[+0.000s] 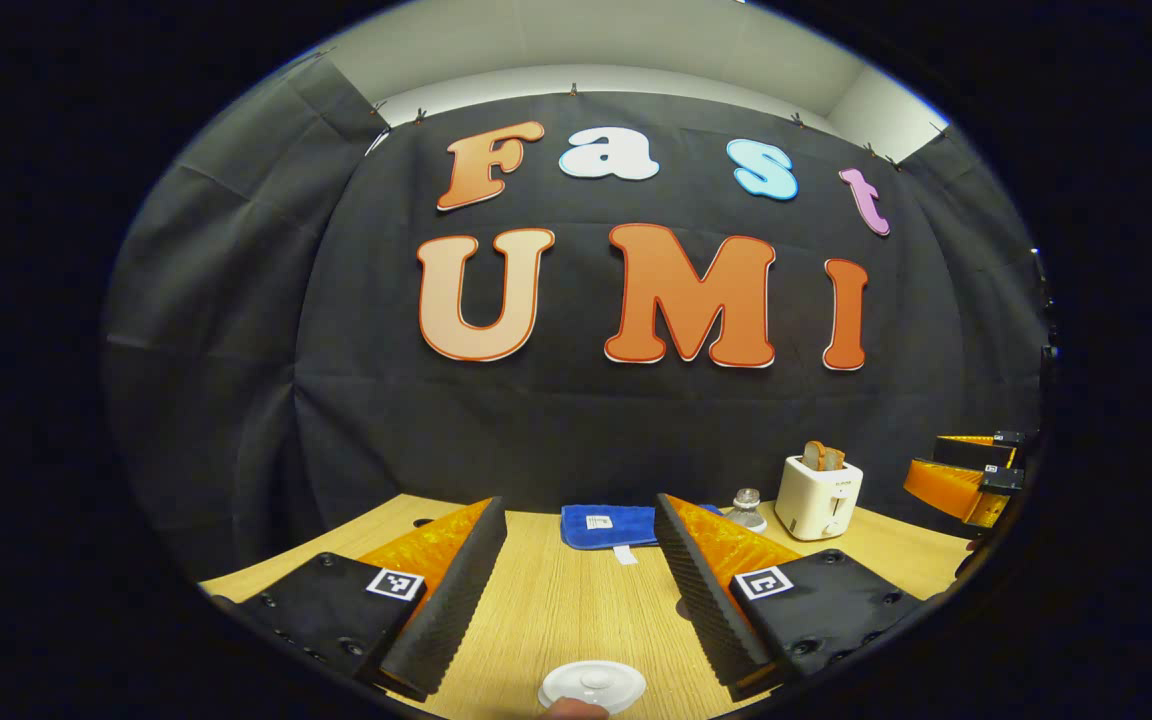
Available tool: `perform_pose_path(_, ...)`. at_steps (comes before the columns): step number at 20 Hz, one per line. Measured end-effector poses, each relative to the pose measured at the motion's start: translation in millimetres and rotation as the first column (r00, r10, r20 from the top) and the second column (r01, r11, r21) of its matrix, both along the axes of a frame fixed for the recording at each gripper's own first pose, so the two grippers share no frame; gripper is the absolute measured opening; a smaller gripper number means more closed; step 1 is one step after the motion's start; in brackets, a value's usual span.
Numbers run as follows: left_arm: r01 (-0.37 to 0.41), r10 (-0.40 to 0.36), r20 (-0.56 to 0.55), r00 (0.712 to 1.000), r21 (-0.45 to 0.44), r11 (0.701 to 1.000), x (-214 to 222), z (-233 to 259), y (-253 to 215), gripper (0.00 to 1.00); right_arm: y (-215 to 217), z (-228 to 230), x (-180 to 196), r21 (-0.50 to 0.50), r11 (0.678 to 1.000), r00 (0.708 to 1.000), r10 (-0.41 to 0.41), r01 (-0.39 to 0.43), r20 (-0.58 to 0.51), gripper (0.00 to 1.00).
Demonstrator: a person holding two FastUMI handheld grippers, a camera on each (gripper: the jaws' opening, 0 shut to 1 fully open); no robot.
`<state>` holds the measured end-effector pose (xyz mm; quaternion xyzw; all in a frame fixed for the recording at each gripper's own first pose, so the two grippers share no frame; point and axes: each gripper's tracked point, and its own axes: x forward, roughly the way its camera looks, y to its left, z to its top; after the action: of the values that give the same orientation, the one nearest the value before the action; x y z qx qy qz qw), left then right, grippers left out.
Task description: Open the teacup lid with one hand, grasp the water bottle and pour water into the teacup with the other hand; after pouring, place the water bottle on the coaster and then close the teacup lid.
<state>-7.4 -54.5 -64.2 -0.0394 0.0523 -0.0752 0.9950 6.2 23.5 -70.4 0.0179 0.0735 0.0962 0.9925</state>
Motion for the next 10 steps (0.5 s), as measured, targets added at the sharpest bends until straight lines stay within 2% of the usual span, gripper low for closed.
perform_pose_path(4, 0.005, -0.005, 0.034, 0.999, -0.008, 1.000, -7, 14, -7, 0.97, 5, 11, -3, 0.023, 1.000, 1.000, 0.000, -0.001, 0.026, 0.97)
perform_pose_path(10, -0.028, 0.028, 0.011, 1.000, -0.007, 1.000, -19, 11, 1, 0.97, 6, 23, -16, 0.028, 0.999, 1.000, -0.018, 0.017, 0.023, 0.97)
